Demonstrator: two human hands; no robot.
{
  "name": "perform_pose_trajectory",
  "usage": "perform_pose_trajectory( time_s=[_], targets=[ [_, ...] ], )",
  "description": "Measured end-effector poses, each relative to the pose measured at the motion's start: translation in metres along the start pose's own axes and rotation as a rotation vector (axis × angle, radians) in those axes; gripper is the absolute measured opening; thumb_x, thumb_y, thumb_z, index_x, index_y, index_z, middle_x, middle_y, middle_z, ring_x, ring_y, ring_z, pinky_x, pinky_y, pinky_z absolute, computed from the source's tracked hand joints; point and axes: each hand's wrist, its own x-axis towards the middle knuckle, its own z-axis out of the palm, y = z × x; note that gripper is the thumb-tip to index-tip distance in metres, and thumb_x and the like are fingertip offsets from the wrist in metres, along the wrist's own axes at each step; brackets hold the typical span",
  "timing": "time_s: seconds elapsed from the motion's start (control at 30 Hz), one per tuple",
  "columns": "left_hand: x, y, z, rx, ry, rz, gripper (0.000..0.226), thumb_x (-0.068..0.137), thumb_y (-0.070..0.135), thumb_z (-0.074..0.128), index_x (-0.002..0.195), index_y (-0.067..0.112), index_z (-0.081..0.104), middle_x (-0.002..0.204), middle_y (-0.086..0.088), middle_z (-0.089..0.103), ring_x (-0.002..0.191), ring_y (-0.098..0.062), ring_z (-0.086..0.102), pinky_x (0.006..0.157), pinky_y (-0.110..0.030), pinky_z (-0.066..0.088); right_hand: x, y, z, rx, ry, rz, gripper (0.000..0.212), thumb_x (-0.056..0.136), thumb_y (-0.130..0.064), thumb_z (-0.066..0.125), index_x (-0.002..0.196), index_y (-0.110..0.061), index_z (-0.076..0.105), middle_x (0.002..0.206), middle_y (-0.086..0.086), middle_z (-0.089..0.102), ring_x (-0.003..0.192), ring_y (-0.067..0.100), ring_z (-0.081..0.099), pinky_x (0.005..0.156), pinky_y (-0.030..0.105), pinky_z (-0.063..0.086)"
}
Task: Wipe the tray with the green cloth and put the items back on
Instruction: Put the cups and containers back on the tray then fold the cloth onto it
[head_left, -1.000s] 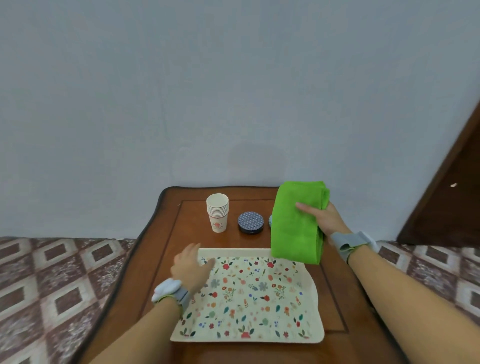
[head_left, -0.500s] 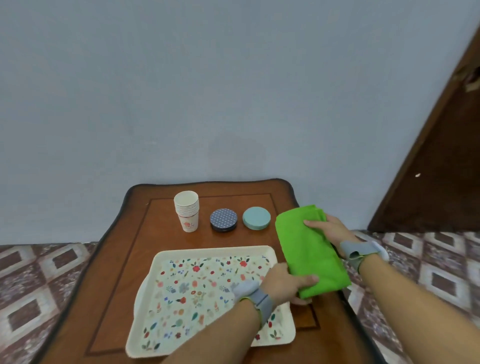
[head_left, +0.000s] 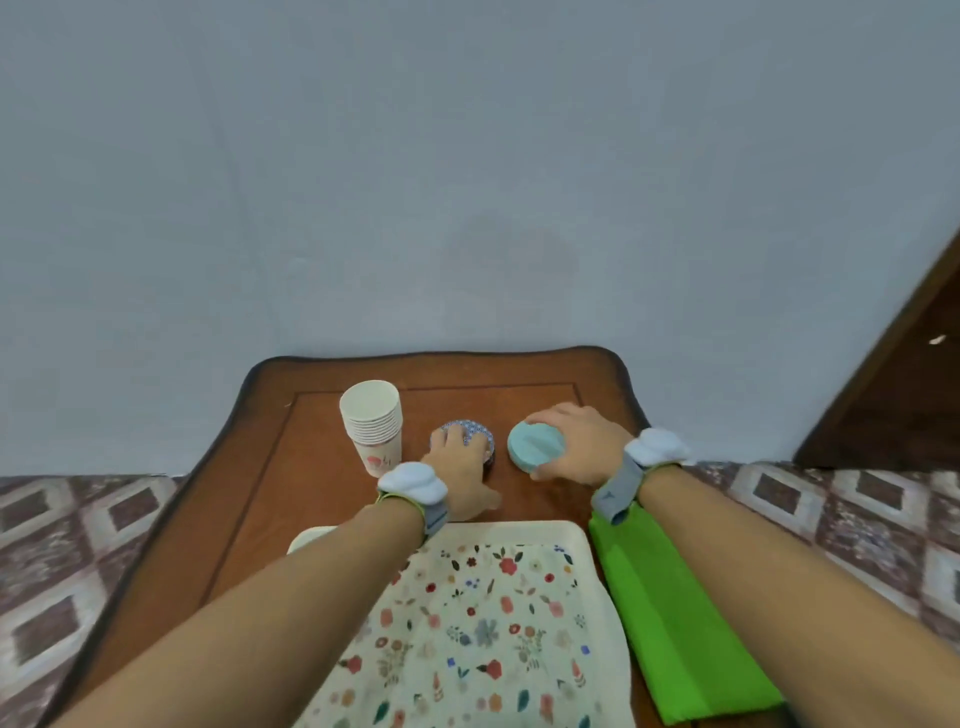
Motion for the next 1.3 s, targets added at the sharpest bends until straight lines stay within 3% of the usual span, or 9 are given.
perform_pose_trajectory(
  time_s=[0.13,0.23,0.37,0.47,0.73,0.83,1.1,1.2,1.3],
  targets=[
    [0.047,-0.009,0.006,0.125,-0.122,-0.015,0.099,0.065,0.048,0.073,0.150,0.036,0.023,0.163,-0.006,0.003,0.148,-0.039,0.002,0.110,-0.055,0.034,0.048,-0.011,0.004,-0.177,-0.173,0.019,0.095,0.067,-0.063,0.075,0.148,-0.046,0.028,0.153,0.005,0.031,0.136,0.040,0.034,0.108,0.050,0.038],
    [0.071,-0.017,0.006,0.181,-0.254,-0.014,0.104,0.059,0.051,0.073,0.148,0.052,0.018,0.166,0.001,-0.007,0.149,-0.044,-0.006,0.113,-0.061,0.026,0.063,-0.014,0.011,-0.239,-0.234,0.041,0.091,0.070,-0.056,0.076,0.147,-0.046,0.031,0.150,0.007,0.033,0.133,0.040,0.036,0.105,0.044,0.036],
    [0.087,-0.019,0.005,0.299,-0.289,0.024,0.101,0.050,0.057,0.070,0.139,0.057,0.023,0.152,-0.002,0.026,0.132,-0.043,0.030,0.100,-0.055,0.041,0.065,-0.012,0.025,-0.257,-0.139,0.004,0.073,0.073,-0.055,0.068,0.139,-0.050,0.038,0.133,0.007,0.043,0.115,0.039,0.047,0.083,0.039,0.039],
    [0.089,-0.016,0.000,0.337,-0.301,0.043,0.096,0.052,0.058,0.069,0.139,0.051,0.027,0.144,-0.003,0.033,0.126,-0.043,0.037,0.095,-0.053,0.045,0.064,-0.013,0.028,-0.249,-0.103,-0.006,0.065,0.072,-0.057,0.065,0.131,-0.046,0.044,0.127,0.006,0.047,0.106,0.039,0.051,0.074,0.036,0.038],
    [0.022,0.012,-0.019,0.259,-0.298,0.099,0.083,0.058,0.061,0.071,0.132,0.044,0.038,0.125,-0.008,0.039,0.112,-0.040,0.042,0.087,-0.051,0.049,0.042,-0.022,0.021,-0.185,-0.151,0.052,0.055,0.073,-0.048,0.070,0.124,-0.041,0.052,0.119,0.006,0.045,0.107,0.041,0.046,0.076,0.038,0.035],
    [-0.022,0.030,-0.026,0.280,-0.326,0.190,0.077,0.060,0.068,0.071,0.127,0.045,0.039,0.118,-0.007,0.041,0.104,-0.036,0.044,0.087,-0.049,0.049,0.012,-0.022,0.015,-0.168,-0.133,0.076,0.046,0.075,-0.046,0.072,0.118,-0.041,0.058,0.122,0.005,0.046,0.107,0.039,0.047,0.088,0.040,0.041],
    [-0.079,0.061,0.012,0.302,-0.381,0.246,0.082,0.065,0.068,0.071,0.137,0.043,0.039,0.126,-0.011,0.040,0.109,-0.040,0.043,0.088,-0.053,0.049,-0.071,-0.022,-0.010,-0.171,-0.063,0.090,0.050,0.067,-0.042,0.072,0.115,-0.043,0.058,0.123,0.001,0.045,0.107,0.033,0.042,0.089,0.040,0.047],
    [-0.089,0.058,0.026,0.269,-0.312,0.256,0.091,0.068,0.064,0.070,0.146,0.042,0.028,0.132,-0.012,0.037,0.114,-0.040,0.040,0.091,-0.053,0.048,-0.102,-0.031,-0.011,-0.187,-0.103,0.092,0.049,0.068,-0.040,0.071,0.115,-0.043,0.058,0.121,0.000,0.045,0.108,0.031,0.040,0.088,0.041,0.049],
    [-0.101,0.046,0.034,0.207,-0.270,0.195,0.135,0.047,0.080,0.072,0.151,0.045,-0.007,0.144,-0.013,0.027,0.125,-0.040,0.033,0.099,-0.055,0.042,-0.138,-0.052,-0.002,-0.161,-0.158,0.093,0.046,0.070,-0.040,0.073,0.113,-0.045,0.060,0.117,0.000,0.046,0.108,0.031,0.043,0.086,0.040,0.048]
  ],
)
